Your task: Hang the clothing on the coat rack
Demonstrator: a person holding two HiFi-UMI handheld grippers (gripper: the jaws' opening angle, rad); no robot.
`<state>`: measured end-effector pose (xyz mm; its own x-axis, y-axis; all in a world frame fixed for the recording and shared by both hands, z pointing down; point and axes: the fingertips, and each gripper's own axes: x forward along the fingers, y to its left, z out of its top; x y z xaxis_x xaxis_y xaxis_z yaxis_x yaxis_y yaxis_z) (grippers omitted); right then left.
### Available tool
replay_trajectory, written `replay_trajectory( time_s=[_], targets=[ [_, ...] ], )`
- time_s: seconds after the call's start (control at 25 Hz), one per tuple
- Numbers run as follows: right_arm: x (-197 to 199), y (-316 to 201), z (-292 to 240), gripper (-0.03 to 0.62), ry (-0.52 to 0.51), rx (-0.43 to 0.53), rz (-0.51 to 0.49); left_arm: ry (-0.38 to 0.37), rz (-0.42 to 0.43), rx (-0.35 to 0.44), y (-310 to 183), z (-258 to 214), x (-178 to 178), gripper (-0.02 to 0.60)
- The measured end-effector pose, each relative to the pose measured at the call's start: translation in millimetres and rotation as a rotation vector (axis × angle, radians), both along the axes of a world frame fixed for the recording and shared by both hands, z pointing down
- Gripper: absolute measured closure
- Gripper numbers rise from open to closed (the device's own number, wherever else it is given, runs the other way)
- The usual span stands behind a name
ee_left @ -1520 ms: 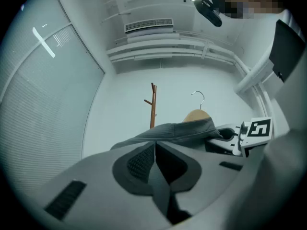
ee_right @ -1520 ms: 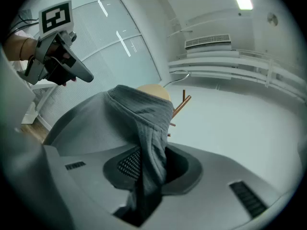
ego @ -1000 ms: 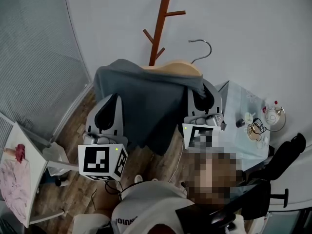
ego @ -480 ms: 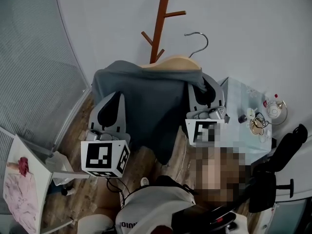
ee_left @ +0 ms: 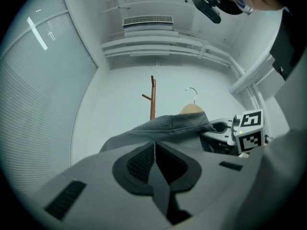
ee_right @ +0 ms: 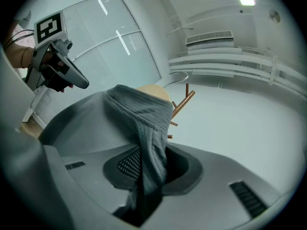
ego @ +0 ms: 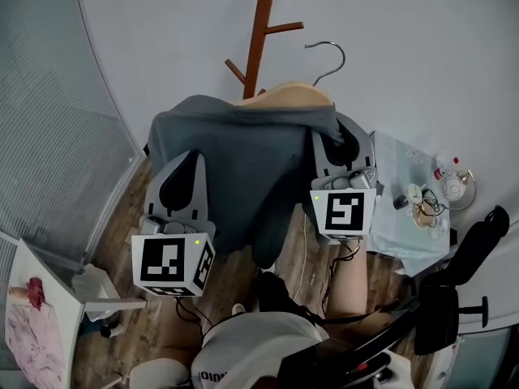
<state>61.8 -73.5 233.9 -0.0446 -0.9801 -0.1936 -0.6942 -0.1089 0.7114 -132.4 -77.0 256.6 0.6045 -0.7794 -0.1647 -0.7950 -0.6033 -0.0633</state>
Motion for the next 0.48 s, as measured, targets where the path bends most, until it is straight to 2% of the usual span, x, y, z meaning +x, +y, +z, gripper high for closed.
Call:
replay_trajectory(
  time_s=[0.12, 0.36, 0.48],
  targets=[
    [13, -16, 5, 0.497, -0.070, -0.011, -0.008, 0.001, -0.010, 0.000, -12, -2, 10, 0.558],
    [38, -53, 9, 0.497, -0.109, -0.033, -0.059, -0.004, -0.036, 0.010, -39, -7, 36, 0.558],
    [47, -70, 8, 0.497, -0.094, -0.038, -0.090, -0.003, -0.061, 0.012, -51, -10, 47, 0.558]
  ],
)
